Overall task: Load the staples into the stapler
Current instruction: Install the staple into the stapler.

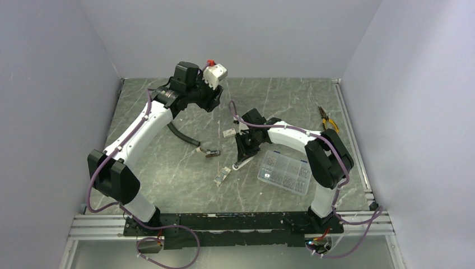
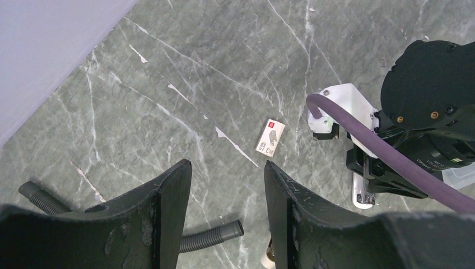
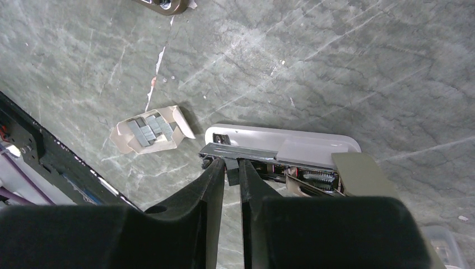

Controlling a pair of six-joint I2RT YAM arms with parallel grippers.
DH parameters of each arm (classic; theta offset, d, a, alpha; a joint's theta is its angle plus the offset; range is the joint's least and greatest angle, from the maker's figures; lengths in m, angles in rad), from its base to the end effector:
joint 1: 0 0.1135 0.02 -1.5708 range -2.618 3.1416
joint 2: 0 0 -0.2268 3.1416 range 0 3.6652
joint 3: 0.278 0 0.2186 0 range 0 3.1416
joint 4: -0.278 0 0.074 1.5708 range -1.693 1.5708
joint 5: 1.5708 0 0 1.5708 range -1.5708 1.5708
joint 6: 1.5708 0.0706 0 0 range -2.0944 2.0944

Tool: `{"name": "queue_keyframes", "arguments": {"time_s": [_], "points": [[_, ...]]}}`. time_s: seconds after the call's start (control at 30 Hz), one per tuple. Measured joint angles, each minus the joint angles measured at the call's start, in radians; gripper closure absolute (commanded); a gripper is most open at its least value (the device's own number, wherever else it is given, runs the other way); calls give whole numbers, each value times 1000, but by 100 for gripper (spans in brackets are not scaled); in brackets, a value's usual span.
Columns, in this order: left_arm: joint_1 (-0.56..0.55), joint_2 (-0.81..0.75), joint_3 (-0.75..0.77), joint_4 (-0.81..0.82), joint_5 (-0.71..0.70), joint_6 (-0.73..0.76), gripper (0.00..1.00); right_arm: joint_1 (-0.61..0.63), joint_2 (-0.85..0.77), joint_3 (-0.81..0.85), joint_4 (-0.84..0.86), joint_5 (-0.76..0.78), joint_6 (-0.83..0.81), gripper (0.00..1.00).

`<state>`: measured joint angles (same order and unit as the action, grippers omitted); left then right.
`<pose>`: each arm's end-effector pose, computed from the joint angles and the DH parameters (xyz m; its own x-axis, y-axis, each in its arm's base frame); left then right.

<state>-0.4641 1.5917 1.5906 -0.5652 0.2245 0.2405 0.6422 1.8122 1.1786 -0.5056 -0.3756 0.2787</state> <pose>0.3109 -0.1732 0.3234 -0.3220 0.4209 -0.8481 0.7013 0.7078 0.0850 0.2548 0.2229 0.1307 -0.8864 -0.3434 -0.3105 -0.4537 0.7775 0.4354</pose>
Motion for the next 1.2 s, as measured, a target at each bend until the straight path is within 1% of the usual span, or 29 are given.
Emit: {"name": "queue_keyframes", "arguments": {"time_s": [0.5,0.87,1.03,1.2], "points": [[1,0,0,0,12,-1,44,0,-2,0,-1,5,-11,74],[1,0,0,0,14,-2,44,0,-25,-13,0,40,-29,74],[1,0,0,0,14,-2,44,0,-31,-13,2,46,-35,75],[1,0,0,0,14,-2,44,5,-31,-13,2,53,-40,81]]}}
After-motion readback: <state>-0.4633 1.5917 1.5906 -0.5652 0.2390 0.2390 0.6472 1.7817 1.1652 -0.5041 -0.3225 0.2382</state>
